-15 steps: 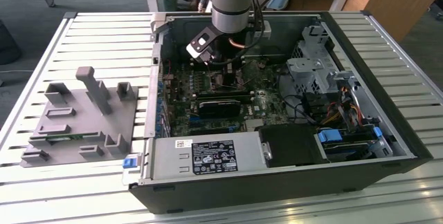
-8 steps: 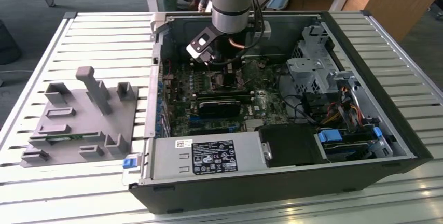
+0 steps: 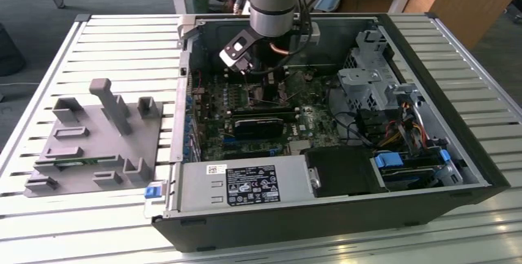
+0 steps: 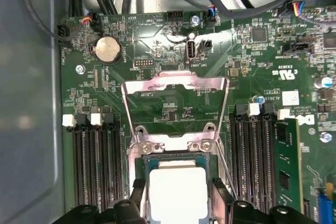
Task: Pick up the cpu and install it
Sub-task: 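Place the cpu into insertion slot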
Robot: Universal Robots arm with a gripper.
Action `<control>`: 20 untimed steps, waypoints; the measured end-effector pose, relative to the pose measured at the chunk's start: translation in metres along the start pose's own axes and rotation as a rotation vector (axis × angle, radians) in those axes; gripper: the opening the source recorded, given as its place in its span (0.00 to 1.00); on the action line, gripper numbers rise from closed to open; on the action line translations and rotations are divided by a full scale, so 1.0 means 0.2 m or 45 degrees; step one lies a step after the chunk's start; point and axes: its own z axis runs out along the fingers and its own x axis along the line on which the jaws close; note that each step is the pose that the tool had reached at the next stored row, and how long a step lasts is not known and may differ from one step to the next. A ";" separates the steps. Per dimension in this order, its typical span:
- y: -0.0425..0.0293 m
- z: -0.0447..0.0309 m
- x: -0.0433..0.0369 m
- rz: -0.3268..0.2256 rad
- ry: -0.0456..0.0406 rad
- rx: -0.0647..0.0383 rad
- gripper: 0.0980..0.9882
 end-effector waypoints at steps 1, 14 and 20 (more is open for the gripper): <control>0.000 -0.010 0.000 0.000 0.000 0.000 0.56; 0.001 -0.034 0.000 0.000 0.000 0.000 0.08; 0.001 -0.041 0.000 0.000 0.000 0.001 0.01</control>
